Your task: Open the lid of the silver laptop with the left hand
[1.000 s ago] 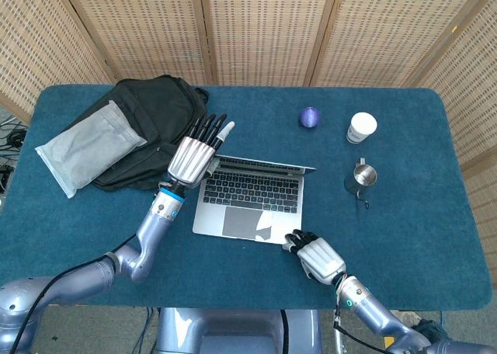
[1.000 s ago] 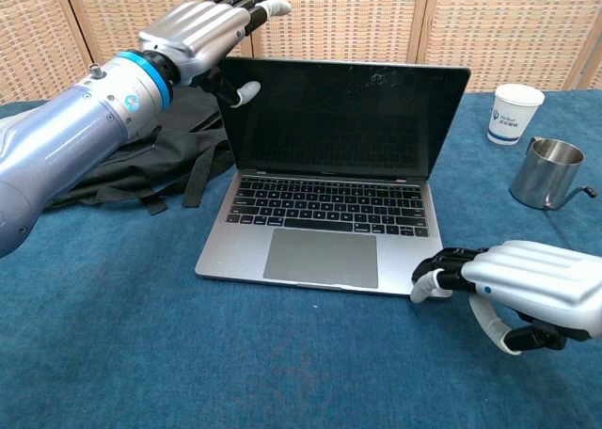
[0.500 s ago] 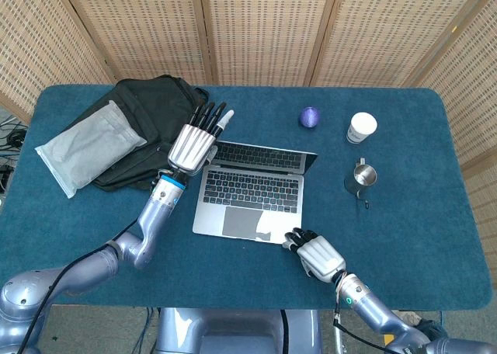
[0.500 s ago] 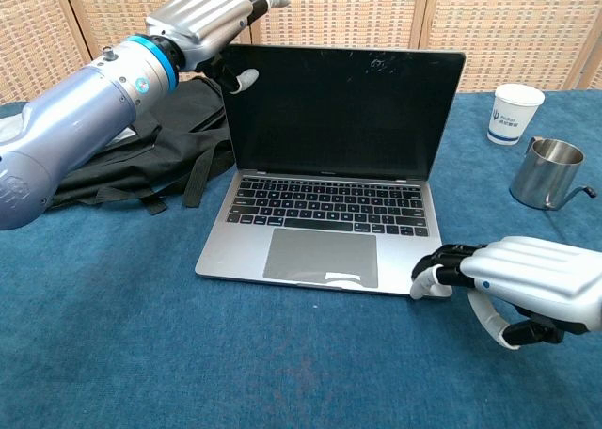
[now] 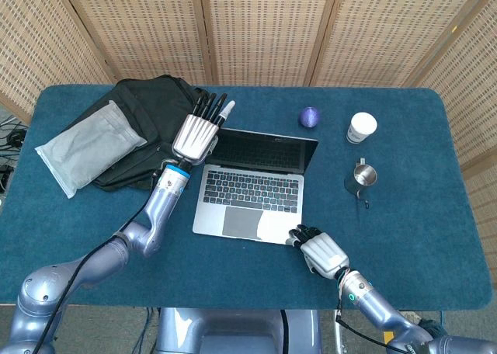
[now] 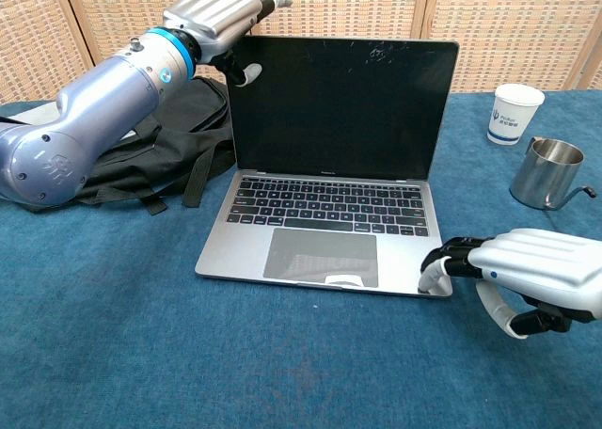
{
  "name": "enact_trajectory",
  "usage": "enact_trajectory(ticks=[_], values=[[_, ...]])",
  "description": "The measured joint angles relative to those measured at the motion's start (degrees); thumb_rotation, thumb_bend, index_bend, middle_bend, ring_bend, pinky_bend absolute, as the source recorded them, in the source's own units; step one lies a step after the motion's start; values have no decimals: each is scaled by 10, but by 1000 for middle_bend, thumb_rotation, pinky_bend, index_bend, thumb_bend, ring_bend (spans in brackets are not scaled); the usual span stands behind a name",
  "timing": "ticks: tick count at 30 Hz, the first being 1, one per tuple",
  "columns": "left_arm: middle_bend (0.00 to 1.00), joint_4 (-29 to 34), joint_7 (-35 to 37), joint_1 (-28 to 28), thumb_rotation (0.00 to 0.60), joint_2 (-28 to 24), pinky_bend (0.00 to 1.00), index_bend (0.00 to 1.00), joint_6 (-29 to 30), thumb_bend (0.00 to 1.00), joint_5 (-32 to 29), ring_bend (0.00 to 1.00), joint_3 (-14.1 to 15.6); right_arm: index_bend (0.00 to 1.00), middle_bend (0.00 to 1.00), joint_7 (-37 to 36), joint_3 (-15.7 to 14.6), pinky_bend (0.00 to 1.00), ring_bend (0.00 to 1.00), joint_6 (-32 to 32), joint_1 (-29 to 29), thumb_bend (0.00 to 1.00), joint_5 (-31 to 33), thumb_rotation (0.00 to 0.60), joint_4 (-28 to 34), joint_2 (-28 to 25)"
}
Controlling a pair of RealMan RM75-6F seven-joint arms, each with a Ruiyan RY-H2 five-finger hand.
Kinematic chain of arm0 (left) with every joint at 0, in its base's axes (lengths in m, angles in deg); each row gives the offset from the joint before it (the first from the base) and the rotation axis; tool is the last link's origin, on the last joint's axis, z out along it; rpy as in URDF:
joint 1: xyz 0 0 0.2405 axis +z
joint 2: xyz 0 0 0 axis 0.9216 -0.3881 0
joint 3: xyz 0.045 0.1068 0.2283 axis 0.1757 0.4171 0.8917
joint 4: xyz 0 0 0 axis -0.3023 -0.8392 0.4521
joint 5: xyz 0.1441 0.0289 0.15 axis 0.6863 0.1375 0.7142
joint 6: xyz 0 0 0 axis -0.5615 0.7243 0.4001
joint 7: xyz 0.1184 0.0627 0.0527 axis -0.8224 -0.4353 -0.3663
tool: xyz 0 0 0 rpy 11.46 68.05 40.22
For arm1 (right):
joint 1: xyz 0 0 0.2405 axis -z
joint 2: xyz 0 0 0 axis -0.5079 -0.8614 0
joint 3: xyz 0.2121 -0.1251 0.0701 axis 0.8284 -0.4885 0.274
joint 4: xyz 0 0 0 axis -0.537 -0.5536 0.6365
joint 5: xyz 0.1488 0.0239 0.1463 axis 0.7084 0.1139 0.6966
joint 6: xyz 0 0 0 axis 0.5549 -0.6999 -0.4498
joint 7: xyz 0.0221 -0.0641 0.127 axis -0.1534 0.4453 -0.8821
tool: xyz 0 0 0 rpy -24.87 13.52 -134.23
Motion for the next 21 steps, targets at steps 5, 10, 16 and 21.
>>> enact_trajectory(ticks=[5, 10, 16, 21], values=[[0, -25, 6, -17, 600, 8, 0, 2, -1, 445, -6, 0, -6, 203, 150, -4, 0, 183, 78, -1, -2, 981, 2, 600, 0, -5], [0, -43, 4, -22, 600, 18, 0, 2, -4, 445, -26, 0, -13, 203, 150, -7, -3, 184, 78, -3, -4, 981, 1, 600, -1, -8], [0, -52, 3, -25, 600, 24, 0, 2, 0, 443, -33, 0, -11, 203, 150, -11, -6, 184, 78, 0, -3, 981, 0, 600, -3, -8], [0, -42, -10, -24, 600, 21, 0, 2, 10, 443, -25, 0, 1, 203, 150, -3, -7, 184, 76, 2, -3, 981, 4, 600, -3, -7]])
